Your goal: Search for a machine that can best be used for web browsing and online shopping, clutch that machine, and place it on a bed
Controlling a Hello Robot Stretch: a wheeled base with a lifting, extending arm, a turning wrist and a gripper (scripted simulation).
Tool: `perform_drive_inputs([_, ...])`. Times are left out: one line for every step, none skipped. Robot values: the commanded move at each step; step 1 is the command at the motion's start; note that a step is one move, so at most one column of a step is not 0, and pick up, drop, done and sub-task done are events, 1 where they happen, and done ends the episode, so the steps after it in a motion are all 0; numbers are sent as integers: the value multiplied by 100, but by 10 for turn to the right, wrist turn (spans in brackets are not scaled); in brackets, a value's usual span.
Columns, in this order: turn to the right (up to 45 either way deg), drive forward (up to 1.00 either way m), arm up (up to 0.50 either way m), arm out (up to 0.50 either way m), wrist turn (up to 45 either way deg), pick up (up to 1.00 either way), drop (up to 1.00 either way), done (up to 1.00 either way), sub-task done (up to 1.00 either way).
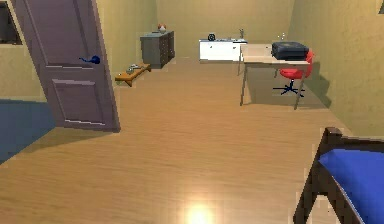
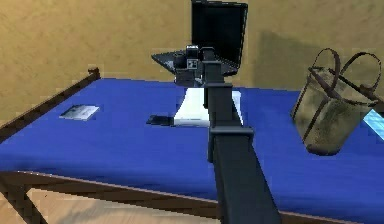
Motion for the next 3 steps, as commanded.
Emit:
perform_drive_inputs([0, 0, -32, 0, 0, 0, 0, 0, 0])
perform_drive_inputs([0, 0, 0, 0, 0, 0, 100, 0, 0])
perform_drive_inputs([0, 0, 2, 0, 0, 0, 0, 0, 0])
